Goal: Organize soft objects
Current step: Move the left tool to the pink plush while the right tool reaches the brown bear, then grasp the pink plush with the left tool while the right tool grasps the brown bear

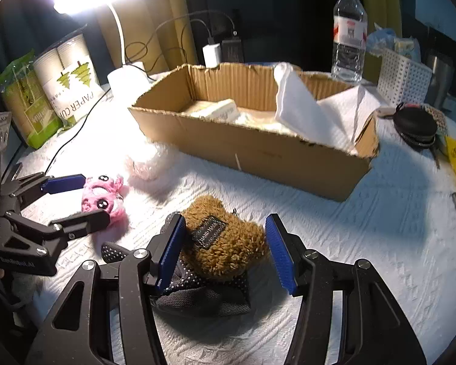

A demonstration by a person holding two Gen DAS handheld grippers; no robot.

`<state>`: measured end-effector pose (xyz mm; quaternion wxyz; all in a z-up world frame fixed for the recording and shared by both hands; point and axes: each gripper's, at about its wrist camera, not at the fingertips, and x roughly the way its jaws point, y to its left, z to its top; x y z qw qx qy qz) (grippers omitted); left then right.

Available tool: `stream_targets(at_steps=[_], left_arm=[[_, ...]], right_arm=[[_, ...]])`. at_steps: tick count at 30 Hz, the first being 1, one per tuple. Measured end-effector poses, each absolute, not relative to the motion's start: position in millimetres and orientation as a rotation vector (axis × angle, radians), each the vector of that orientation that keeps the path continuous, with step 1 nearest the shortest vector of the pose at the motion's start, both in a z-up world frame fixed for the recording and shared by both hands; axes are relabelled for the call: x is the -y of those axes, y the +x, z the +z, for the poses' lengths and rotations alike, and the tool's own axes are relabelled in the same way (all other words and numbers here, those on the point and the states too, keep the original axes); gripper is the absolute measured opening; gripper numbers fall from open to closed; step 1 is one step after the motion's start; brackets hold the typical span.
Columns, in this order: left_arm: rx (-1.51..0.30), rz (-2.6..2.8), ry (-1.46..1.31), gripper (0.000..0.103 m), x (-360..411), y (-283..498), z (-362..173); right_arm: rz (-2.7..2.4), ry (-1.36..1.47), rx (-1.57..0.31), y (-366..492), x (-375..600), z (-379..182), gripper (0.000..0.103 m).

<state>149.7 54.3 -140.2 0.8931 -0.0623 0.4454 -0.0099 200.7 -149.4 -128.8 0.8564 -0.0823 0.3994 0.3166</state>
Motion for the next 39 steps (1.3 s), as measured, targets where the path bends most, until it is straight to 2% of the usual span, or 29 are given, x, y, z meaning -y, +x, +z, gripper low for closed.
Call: stream_targets(at_steps=[10, 11, 12, 15, 18, 27, 29, 32, 35, 36, 37, 39], left_arm=[[-0.940, 0.005, -0.131, 0.088, -63.0, 154.8, -148.2], [-0.941, 0.003, -0.121, 0.086, -61.2, 154.3, -148.4], [-0.939, 0.002, -0.108, 0.078, -58.6, 153.8, -148.2], [-0.932, -0.004, -0.062, 0.061, -51.3, 151.4, -147.1], [-0.929, -0.017, -0.056, 0.057, -48.7, 149.8, -145.9], [-0.877, -0.037, -0.043, 0.057, -39.8, 142.1, -125.9], [-0.864, -0.038, -0.040, 0.057, -38.3, 141.1, -120.3], [-0.851, -0.038, -0.034, 0.057, -35.9, 139.2, -114.7], [-0.846, -0.040, -0.029, 0.057, -33.8, 138.2, -113.1], [-0.846, -0.040, -0.030, 0.057, -33.9, 138.3, -113.0], [-0.845, -0.040, -0.031, 0.057, -33.8, 138.1, -112.6], [-0.845, -0.041, -0.033, 0.057, -33.5, 138.2, -113.2]], right_arm=[[0.678, -0.103, -0.875, 210.1, 152.1, -138.3, 0.060], [0.679, -0.094, -0.878, 210.8, 152.8, -138.9, 0.060], [0.680, -0.086, -0.880, 211.3, 153.3, -139.4, 0.060], [0.679, -0.069, -0.874, 209.0, 154.6, -140.1, 0.060], [0.684, -0.098, -0.860, 204.7, 152.7, -139.1, 0.051], [0.709, -0.133, -0.795, 191.4, 155.6, -128.1, 0.023], [0.719, -0.130, -0.786, 189.8, 157.3, -124.9, 0.005], [0.719, -0.121, -0.766, 188.0, 160.8, -119.6, 0.005], [0.704, -0.091, -0.781, 192.4, 166.2, -120.9, 0.008], [0.697, -0.074, -0.783, 193.6, 169.1, -120.6, 0.020], [0.681, -0.060, -0.789, 195.8, 172.3, -121.3, 0.039], [0.651, -0.059, -0.802, 199.4, 177.0, -124.5, 0.059]])
